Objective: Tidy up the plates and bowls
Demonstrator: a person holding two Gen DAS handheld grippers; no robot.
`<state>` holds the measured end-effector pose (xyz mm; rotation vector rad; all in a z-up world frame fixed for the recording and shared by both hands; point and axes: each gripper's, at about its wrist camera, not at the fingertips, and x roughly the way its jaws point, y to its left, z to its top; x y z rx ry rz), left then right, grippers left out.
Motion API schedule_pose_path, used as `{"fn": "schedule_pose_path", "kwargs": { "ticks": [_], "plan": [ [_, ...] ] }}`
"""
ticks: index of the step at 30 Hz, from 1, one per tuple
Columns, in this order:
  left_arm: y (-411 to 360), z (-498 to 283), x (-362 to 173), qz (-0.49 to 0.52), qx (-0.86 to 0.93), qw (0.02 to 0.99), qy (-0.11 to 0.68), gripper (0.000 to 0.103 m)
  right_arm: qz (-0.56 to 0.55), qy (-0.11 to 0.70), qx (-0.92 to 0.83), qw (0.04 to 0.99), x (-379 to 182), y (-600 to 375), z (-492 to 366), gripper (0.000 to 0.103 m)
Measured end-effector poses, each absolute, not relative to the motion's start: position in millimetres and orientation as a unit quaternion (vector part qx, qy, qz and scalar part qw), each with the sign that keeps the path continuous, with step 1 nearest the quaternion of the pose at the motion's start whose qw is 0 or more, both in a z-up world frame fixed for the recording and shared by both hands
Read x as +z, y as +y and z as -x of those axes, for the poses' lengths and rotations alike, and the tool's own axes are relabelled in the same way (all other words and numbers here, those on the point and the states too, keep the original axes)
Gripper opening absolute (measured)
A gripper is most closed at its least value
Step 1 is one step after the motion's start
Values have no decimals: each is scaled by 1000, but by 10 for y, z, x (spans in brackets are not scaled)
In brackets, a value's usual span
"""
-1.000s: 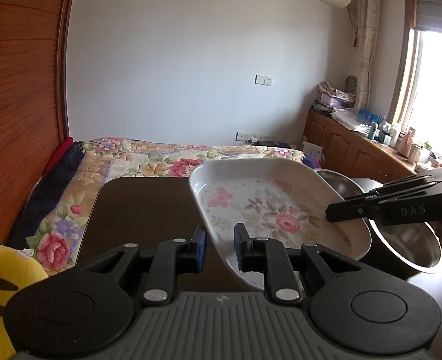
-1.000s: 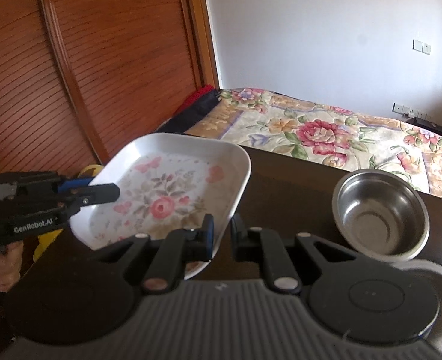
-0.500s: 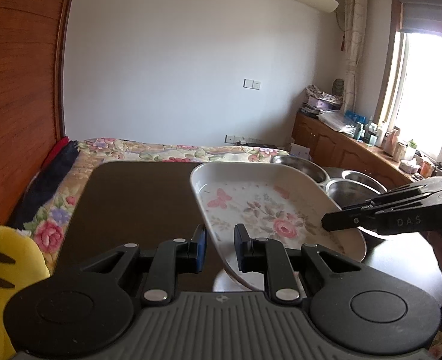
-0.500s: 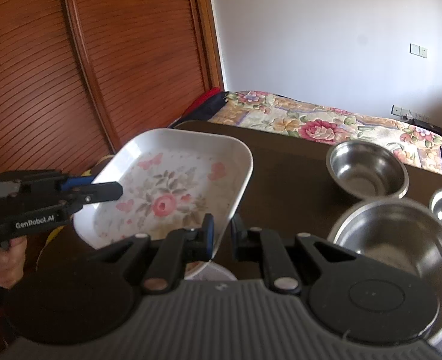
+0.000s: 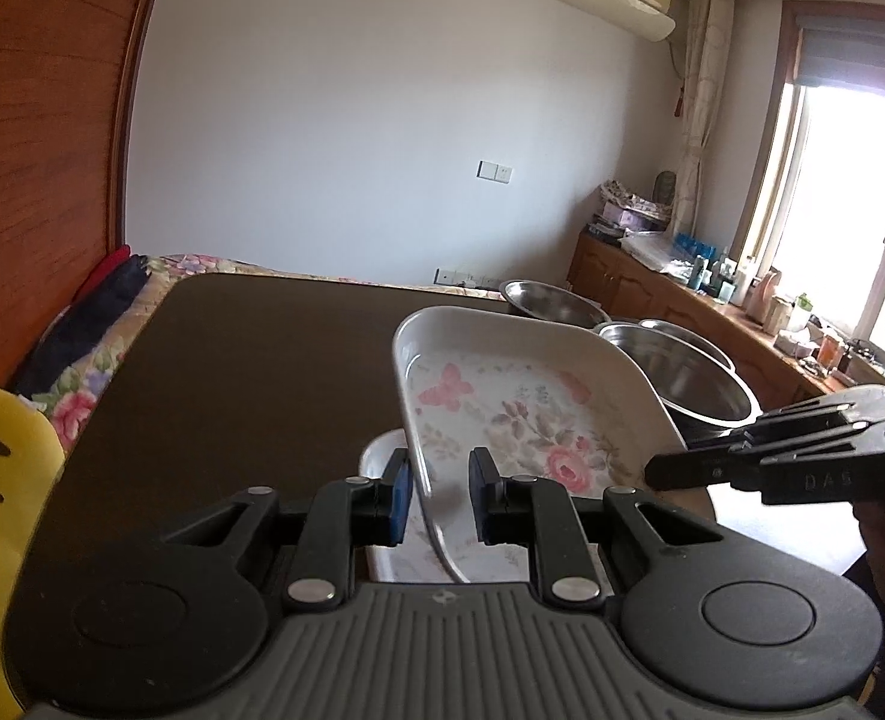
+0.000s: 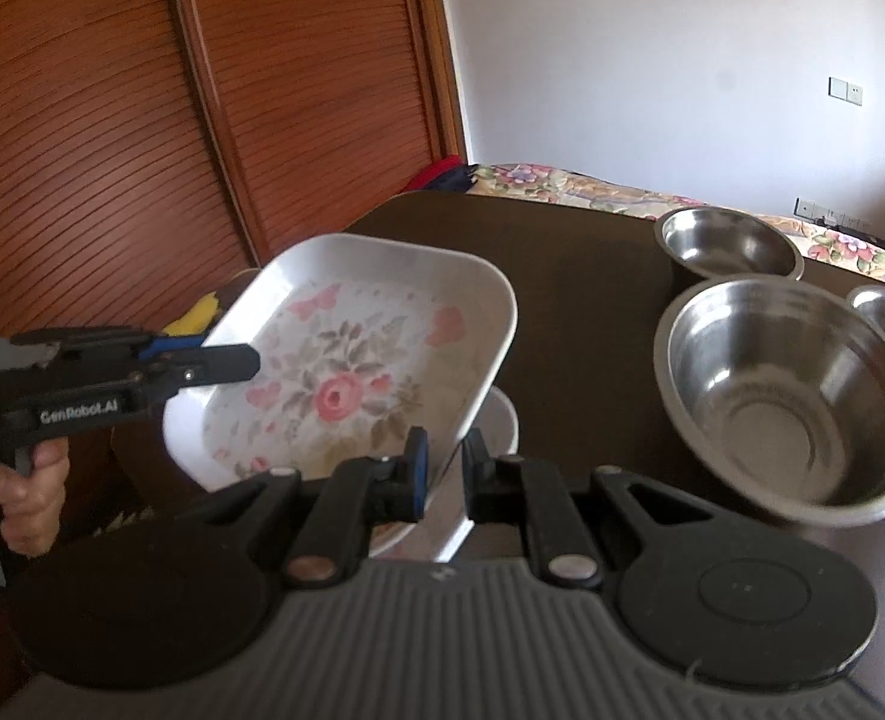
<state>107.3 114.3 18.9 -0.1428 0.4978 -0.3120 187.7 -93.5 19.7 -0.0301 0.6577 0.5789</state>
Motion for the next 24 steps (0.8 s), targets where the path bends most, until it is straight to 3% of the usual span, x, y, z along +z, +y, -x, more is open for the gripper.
{"fn": "schedule_pose_path", "kwargs": {
  "ticks": [24],
  "plan": [
    [1108, -1152, -62, 57, -141, 951, 271, 50, 7, 319, 278, 906, 8, -921, -1793, 14]
  ]
}}
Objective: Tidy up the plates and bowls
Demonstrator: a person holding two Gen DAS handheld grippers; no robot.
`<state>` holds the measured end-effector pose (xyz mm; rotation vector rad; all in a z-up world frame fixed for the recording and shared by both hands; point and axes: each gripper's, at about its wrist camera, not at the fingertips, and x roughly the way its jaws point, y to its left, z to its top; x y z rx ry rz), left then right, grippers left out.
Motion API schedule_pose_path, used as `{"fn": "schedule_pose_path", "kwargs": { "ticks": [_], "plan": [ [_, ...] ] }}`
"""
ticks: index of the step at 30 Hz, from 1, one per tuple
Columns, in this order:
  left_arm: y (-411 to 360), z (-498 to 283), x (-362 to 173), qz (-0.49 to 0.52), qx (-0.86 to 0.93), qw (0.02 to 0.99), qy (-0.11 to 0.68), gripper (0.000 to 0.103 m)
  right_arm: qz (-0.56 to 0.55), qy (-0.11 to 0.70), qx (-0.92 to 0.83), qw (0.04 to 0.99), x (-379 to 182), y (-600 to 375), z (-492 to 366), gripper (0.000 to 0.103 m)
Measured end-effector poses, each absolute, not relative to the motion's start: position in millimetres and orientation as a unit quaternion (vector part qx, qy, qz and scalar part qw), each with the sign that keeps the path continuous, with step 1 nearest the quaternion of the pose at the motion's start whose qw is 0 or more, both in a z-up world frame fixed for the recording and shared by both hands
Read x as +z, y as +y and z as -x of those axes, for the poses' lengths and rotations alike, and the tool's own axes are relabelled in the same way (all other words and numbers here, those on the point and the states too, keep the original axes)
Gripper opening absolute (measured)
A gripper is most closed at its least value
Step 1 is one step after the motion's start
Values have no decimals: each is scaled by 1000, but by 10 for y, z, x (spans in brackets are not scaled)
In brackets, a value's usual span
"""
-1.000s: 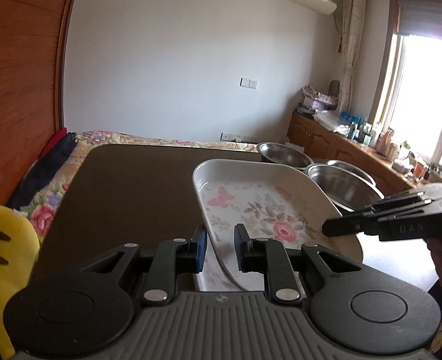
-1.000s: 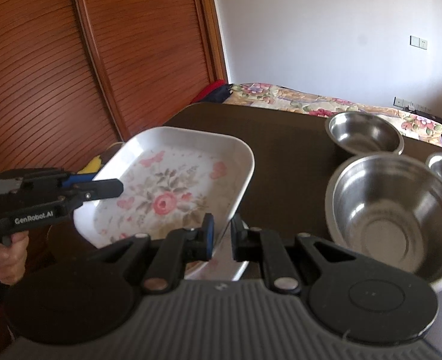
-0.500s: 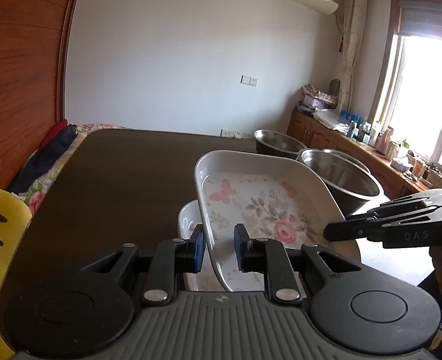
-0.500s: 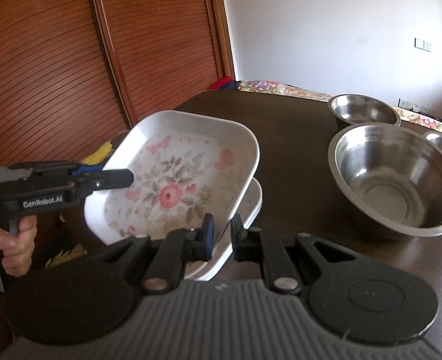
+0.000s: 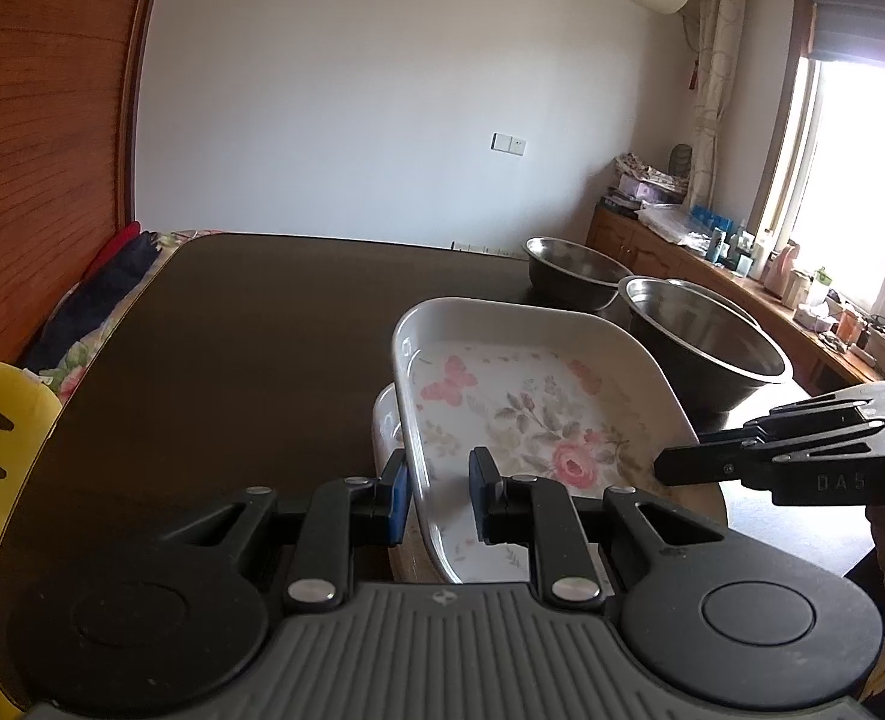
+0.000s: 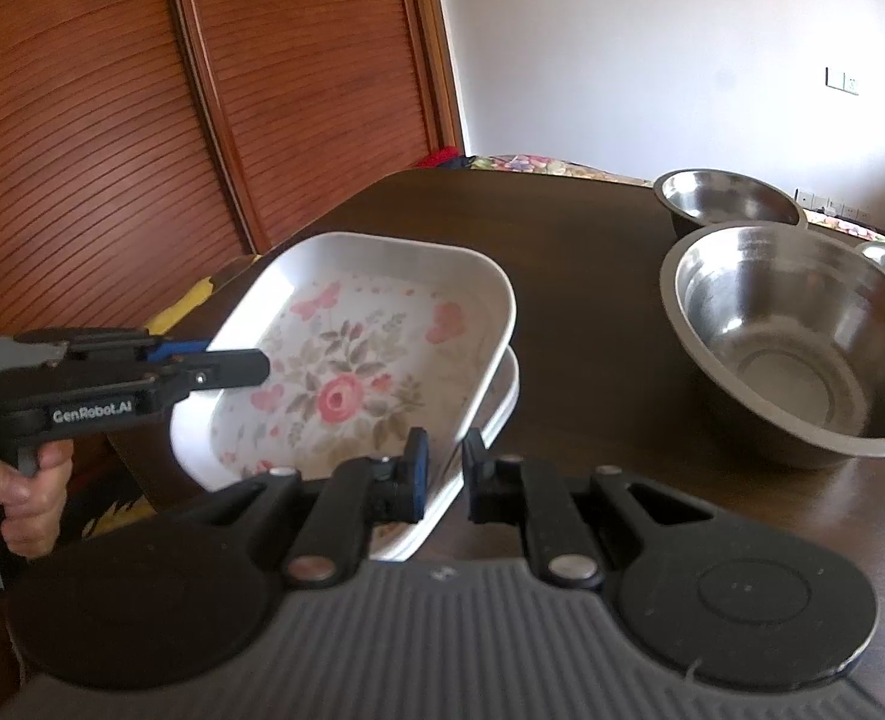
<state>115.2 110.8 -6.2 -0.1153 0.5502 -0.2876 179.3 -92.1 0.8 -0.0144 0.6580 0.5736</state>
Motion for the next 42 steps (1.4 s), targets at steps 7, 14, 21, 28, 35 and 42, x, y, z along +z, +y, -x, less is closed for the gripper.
{"fn": "schedule_pose_path", "kwargs": {
  "ticks": [7, 14, 21, 28, 35, 42],
  "plan": [
    [1113, -1169, -78, 58, -141, 950, 273, 50, 13, 309, 274, 911, 12, -904, -1784, 14],
    [1102, -1182, -71, 57, -140, 950, 274, 50, 17, 303, 277, 912, 0, -889, -1770, 18],
    [1085, -1180, -63, 50, -138, 951, 271, 50, 18, 295, 276, 914, -50, -869, -1742, 22],
    [1096, -1133, -47, 45, -126, 957, 258, 53, 43, 273, 268, 923, -33, -845, -1676, 25],
    [1029, -1021, 60, 33, -133, 964, 230, 66, 29, 244, 266, 932, 32, -926, -1597, 34],
    [785, -866, 177, 1, -150, 972, 183, 87, 14, 202, 247, 948, 88, -1119, -1433, 38]
  ]
}}
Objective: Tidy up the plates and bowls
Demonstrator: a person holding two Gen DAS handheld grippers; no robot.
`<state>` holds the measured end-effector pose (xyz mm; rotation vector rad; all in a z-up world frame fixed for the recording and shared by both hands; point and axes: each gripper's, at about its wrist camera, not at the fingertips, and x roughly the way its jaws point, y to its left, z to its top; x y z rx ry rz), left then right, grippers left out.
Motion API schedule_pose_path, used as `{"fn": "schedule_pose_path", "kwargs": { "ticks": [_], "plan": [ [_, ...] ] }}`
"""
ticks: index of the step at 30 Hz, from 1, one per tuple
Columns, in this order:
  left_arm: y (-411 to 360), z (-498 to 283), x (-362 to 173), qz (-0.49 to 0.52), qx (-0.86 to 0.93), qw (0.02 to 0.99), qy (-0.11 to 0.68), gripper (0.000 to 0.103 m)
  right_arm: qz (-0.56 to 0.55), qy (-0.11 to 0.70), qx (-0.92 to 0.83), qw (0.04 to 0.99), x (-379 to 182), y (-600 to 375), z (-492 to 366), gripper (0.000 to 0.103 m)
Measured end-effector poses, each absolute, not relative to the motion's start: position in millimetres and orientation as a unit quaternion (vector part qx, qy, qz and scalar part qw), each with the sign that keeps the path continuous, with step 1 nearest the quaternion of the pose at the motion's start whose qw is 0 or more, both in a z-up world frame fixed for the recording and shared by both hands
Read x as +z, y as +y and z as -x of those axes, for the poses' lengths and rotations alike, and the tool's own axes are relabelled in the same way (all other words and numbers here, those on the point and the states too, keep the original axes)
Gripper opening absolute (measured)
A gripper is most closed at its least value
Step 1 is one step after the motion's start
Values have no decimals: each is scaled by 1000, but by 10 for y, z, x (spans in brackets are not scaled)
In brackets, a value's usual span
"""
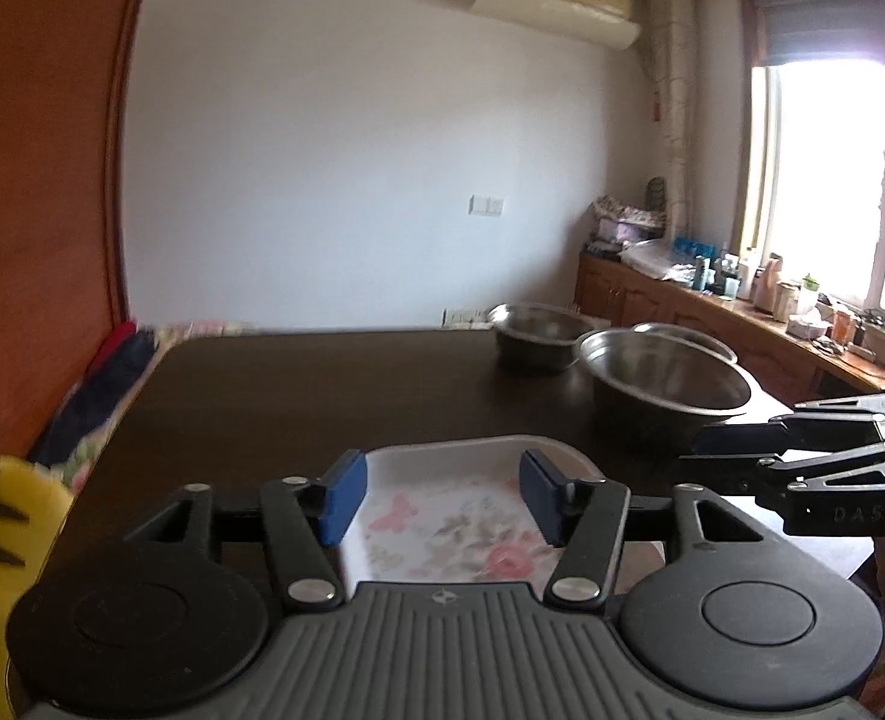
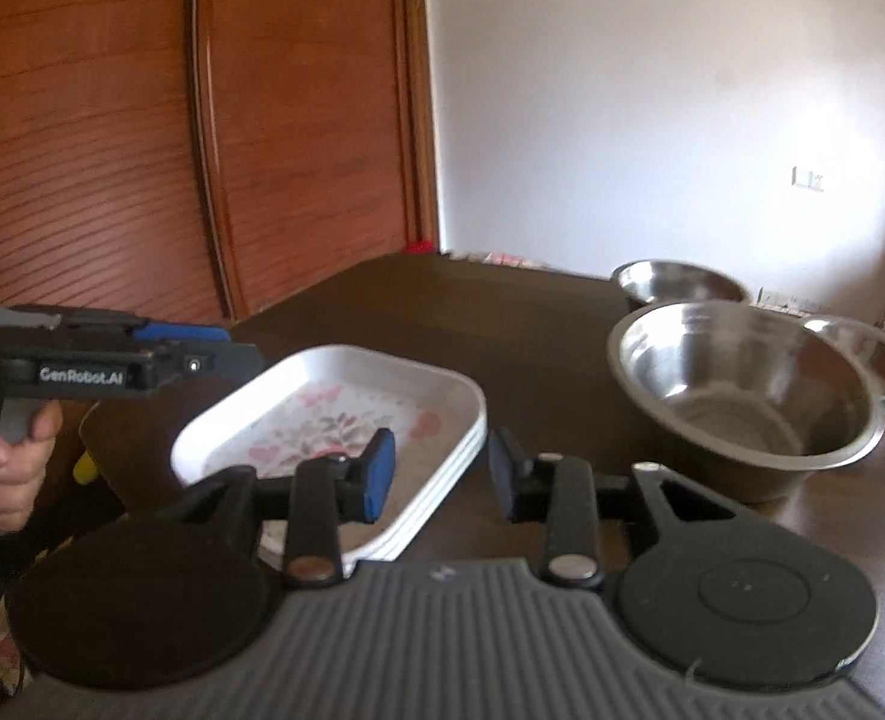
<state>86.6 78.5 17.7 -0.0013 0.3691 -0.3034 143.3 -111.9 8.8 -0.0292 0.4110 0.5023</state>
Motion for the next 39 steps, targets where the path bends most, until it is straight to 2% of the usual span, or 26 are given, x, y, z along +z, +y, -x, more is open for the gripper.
{"fn": "schedule_pose_path", "kwargs": {
  "ticks": [2, 5, 9, 11, 14, 18, 21, 27, 39],
  "plan": [
    [691, -836, 181, -5, -162, 971, 175, 90, 13, 190, 239, 952, 104, -1177, -1370, 40],
    [552, -800, 181, -6, -173, 971, 166, 95, 20, 173, 222, 959, 104, -1265, -1305, 51],
    [370, -803, 176, -4, -184, 970, 159, 103, 9, 162, 200, 966, 84, -1447, -1236, 53],
    [277, -815, 171, -2, -189, 969, 159, 103, 3, 158, 188, 969, 84, -1537, -1202, 57],
    [143, -841, 160, -4, -196, 967, 160, 103, 6, 148, 163, 975, 75, -1657, -1140, 66],
    [-16, -872, 145, -9, -203, 966, 162, 103, 8, 135, 133, 982, 53, -1812, -1092, 87],
    [-108, -892, 139, -12, -208, 964, 164, 103, 6, 126, 118, 985, 45, -1911, -1051, 96],
    [-259, -930, 111, -12, -213, 963, 164, 103, 9, 118, 98, 988, 17, -2049, -1039, 103],
    [-419, -1006, 58, -23, -211, 962, 170, 103, -19, 114, 79, 990, -70, -2333, -1112, 103]
  ]
}}
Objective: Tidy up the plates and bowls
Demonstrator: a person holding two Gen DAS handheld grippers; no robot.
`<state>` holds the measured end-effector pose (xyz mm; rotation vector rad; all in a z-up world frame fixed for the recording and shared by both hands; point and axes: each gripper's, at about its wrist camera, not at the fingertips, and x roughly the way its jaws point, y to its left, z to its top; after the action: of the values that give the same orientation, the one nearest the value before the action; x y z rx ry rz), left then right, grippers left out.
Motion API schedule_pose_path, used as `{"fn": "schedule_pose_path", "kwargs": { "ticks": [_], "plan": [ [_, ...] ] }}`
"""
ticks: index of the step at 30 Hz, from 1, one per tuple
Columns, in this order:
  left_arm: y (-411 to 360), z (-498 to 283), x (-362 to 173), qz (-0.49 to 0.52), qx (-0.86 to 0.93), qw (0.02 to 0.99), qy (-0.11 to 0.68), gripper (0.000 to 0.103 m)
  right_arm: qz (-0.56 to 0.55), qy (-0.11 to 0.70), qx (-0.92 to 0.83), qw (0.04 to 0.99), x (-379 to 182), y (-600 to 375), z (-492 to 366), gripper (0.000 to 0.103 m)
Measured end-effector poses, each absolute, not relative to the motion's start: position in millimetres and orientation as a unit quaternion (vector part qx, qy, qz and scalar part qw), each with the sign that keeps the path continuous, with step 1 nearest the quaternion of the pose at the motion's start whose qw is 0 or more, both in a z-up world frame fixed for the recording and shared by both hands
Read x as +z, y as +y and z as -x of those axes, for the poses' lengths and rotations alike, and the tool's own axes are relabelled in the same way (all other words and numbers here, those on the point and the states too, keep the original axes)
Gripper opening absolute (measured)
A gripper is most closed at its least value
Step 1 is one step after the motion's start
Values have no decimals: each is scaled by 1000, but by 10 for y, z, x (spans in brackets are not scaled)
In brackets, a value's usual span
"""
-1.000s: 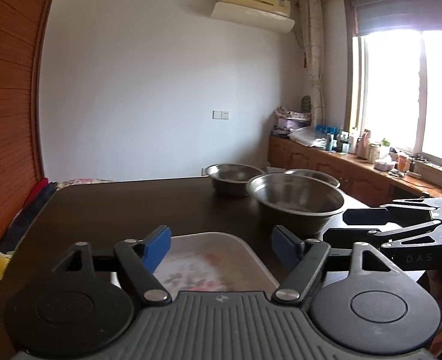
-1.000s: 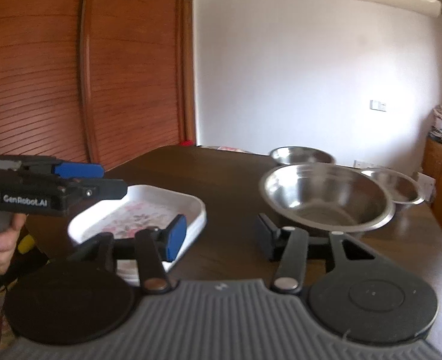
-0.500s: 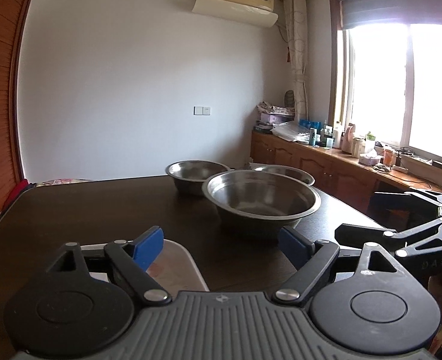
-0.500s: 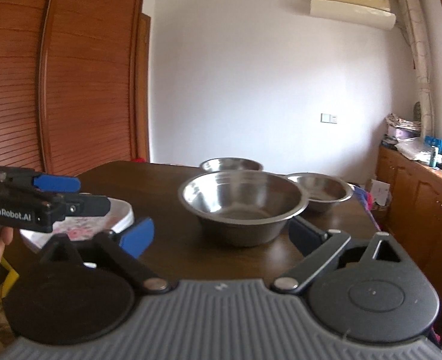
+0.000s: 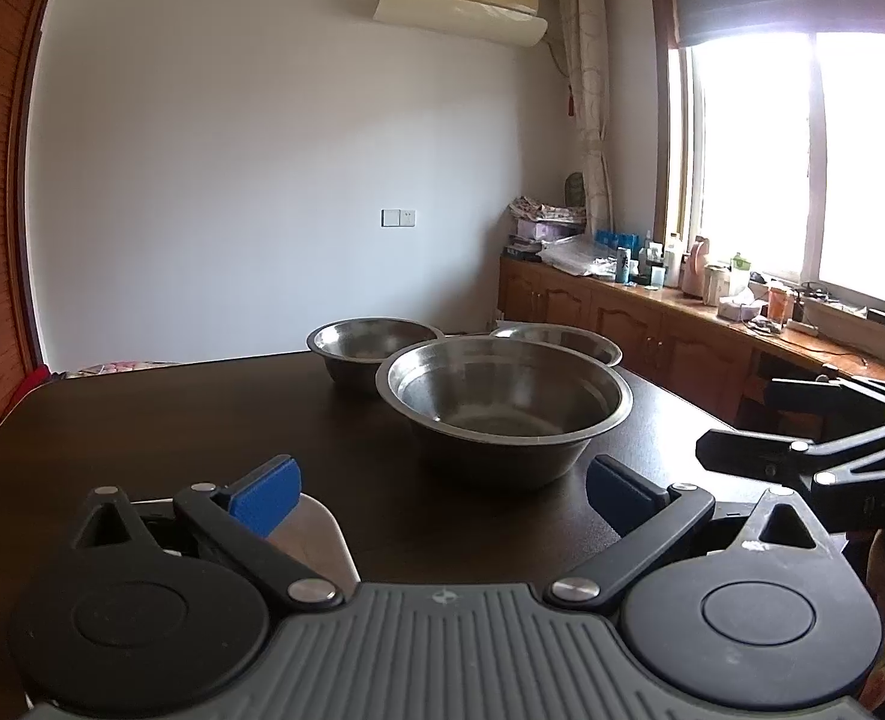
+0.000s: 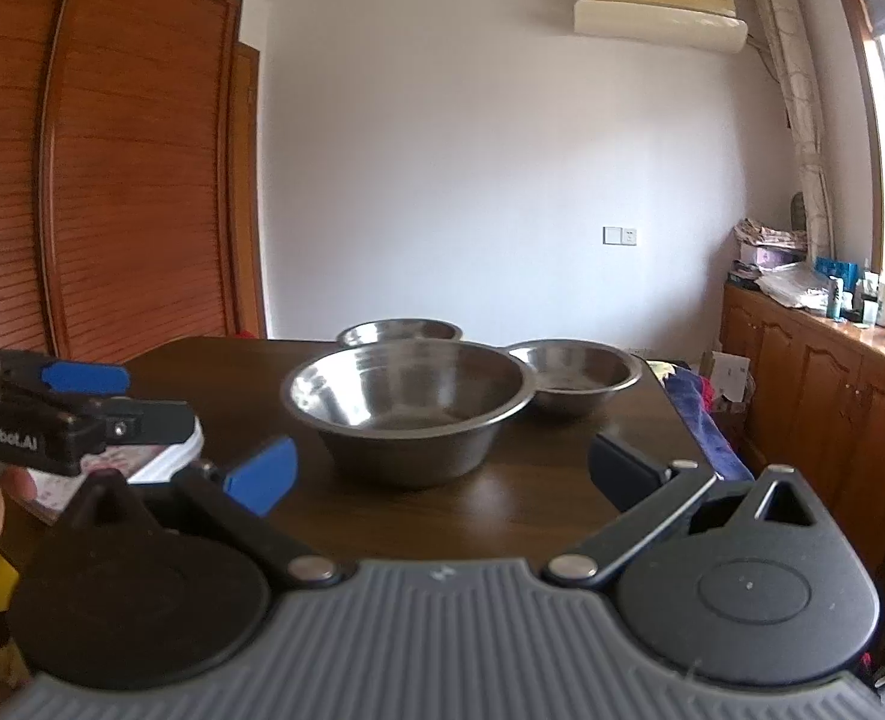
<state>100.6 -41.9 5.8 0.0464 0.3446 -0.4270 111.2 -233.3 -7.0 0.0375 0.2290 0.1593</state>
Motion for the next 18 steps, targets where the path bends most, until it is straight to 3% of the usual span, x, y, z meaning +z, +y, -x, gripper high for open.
{"fn": "schedule_pose_path", "kwargs": {
  "ticks": [18],
  "plan": [
    [-681, -1668, 177, -27, -191, 963, 187, 103, -38, 116, 119, 985, 50, -2650, -1765, 103]
  ]
}}
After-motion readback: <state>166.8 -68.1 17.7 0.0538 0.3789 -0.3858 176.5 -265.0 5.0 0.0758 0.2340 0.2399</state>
